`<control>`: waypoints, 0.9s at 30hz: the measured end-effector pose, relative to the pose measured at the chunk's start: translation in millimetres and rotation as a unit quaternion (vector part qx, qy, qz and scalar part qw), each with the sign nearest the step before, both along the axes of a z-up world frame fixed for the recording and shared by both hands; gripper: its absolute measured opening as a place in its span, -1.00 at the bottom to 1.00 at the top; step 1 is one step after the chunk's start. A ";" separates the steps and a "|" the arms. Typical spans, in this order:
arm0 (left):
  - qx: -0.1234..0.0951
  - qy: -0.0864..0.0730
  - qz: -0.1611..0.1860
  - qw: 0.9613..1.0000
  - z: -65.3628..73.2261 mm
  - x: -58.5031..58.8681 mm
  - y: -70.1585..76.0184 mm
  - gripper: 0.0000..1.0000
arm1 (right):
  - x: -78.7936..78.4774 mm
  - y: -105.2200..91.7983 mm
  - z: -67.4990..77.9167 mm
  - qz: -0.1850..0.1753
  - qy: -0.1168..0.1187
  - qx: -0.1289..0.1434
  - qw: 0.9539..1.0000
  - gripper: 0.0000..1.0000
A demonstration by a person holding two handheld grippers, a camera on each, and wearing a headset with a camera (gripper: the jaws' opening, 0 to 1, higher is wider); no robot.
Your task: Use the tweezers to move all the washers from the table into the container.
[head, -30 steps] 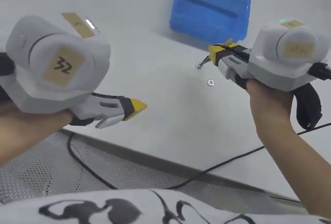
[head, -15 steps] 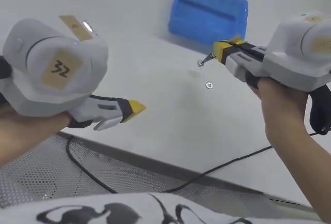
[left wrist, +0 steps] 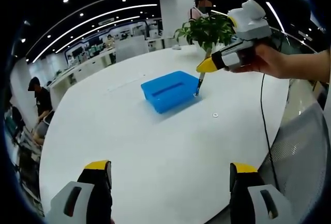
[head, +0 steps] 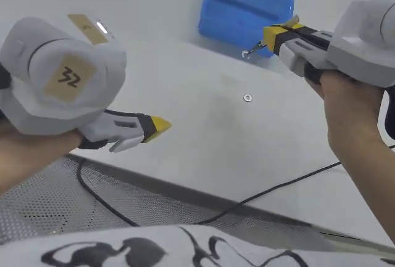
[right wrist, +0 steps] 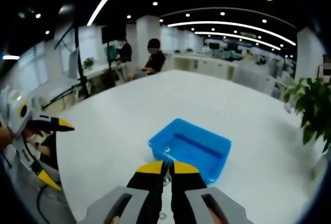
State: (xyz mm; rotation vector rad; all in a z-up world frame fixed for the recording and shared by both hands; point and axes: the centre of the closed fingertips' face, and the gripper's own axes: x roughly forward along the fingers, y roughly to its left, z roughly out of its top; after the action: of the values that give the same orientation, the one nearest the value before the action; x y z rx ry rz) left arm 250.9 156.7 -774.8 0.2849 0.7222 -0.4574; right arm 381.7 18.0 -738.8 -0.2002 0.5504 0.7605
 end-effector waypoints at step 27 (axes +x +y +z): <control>0.003 0.006 -0.001 1.000 -3.2 -0.6 1.1 0.93 | 55.9 2.5 10.0 -0.021 -0.038 0.008 0.999 -1.00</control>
State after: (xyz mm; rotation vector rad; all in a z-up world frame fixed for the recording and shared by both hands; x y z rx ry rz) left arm 250.3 157.8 -777.9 0.2883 0.7352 -0.4585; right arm 437.5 20.5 -728.9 -0.2017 0.4762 0.7123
